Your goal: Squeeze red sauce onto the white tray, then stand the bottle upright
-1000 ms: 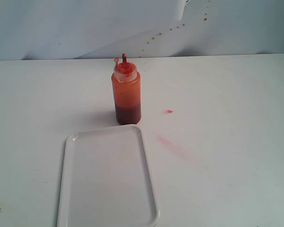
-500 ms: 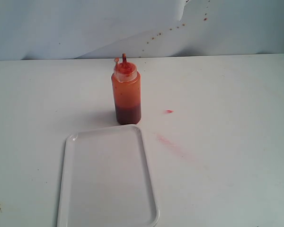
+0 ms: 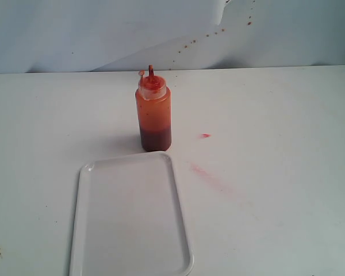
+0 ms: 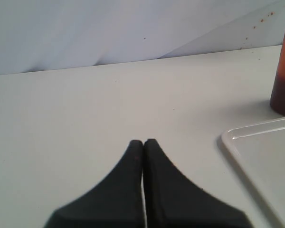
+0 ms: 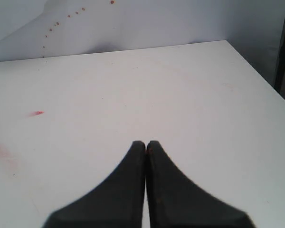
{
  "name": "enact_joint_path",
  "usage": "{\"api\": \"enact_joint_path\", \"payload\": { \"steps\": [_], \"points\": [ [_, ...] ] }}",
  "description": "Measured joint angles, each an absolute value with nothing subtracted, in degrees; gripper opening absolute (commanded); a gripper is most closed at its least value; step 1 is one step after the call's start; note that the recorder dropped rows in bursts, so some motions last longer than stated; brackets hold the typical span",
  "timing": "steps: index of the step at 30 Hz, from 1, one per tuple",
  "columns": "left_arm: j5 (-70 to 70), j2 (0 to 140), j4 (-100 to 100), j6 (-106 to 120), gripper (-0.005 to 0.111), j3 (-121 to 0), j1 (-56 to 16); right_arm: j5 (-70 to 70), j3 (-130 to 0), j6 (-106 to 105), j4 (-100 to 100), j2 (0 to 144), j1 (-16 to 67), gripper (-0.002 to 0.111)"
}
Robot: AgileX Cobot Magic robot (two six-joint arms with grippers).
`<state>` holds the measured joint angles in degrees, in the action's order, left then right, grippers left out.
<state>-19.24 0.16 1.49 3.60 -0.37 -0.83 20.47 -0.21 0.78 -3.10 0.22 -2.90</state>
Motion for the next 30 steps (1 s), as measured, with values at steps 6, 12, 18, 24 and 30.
{"api": "enact_joint_path", "payload": {
  "steps": [6,12,18,24,30],
  "points": [
    [-19.2,0.2,1.5,3.6,0.000,-0.4,-0.8,20.5,-0.2,0.8,-3.1,0.2,-2.9,0.000],
    [-19.2,0.2,1.5,3.6,0.000,-0.4,-0.8,20.5,-0.2,0.8,-3.1,0.2,-2.9,0.000],
    [-19.2,0.2,1.5,3.6,0.000,-0.4,-0.8,20.5,-0.2,0.8,-3.1,0.2,-2.9,0.000],
    [-19.2,0.2,1.5,3.6,0.000,-0.4,-0.8,20.5,-0.2,0.8,-3.1,0.2,-2.9,0.000],
    [-19.2,0.2,3.0,3.6,0.000,-0.4,-0.8,20.5,-0.2,0.8,-3.1,0.2,-2.9,0.000]
  ]
}}
